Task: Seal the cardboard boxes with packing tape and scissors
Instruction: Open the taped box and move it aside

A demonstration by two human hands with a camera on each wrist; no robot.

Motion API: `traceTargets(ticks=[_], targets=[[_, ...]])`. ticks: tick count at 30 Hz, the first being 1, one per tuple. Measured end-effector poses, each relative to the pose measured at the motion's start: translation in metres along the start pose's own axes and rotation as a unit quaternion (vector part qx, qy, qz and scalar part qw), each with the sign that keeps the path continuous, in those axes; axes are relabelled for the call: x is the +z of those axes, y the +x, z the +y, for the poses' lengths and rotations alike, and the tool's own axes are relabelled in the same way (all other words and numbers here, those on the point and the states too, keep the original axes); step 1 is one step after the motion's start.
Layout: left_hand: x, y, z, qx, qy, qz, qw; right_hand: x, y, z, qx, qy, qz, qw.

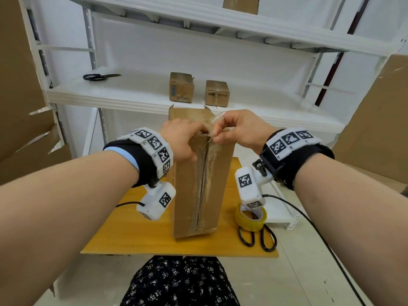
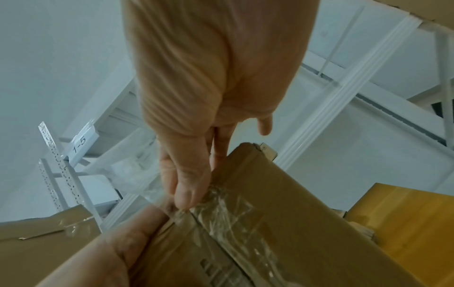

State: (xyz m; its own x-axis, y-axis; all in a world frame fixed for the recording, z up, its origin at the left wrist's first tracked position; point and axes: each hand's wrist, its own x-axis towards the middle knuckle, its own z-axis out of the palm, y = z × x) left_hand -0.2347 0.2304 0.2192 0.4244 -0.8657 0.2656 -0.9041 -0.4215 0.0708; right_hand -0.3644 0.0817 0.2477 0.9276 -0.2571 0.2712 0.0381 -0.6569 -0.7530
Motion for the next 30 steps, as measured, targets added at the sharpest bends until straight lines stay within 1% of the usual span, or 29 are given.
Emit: traceTargets(ticks=[3, 7, 12, 17, 24, 30], targets=[[0.001, 0.000, 0.002, -0.011, 0.013, -0.002, 1.000, 0.002, -0.001, 0.005, -0.005, -0.018, -0.013, 1.000], [0.005, 0.001, 0.006, -0.011, 0.015, 0.010, 1.000, 0.005, -0.001, 0.011, -0.016, -0.013, -0.005, 1.000], [0.009, 0.003, 0.009, -0.007, 0.008, -0.008, 1.000, 0.009, -0.001, 0.016, -0.025, 0.000, 0.002, 1.000], [0.011, 0.006, 0.010, -0.005, 0.003, -0.009, 1.000, 0.014, -0.002, 0.021, -0.034, 0.005, 0.028, 0.999], [0.019, 0.007, 0.012, -0.009, 0.001, -0.014, 1.000, 0.021, 0.002, 0.023, -0.031, -0.048, 0.055, 0.997], [0.024, 0.005, 0.018, -0.016, -0.006, 0.012, 1.000, 0.019, 0.004, 0.025, -0.031, -0.055, 0.061, 0.996]])
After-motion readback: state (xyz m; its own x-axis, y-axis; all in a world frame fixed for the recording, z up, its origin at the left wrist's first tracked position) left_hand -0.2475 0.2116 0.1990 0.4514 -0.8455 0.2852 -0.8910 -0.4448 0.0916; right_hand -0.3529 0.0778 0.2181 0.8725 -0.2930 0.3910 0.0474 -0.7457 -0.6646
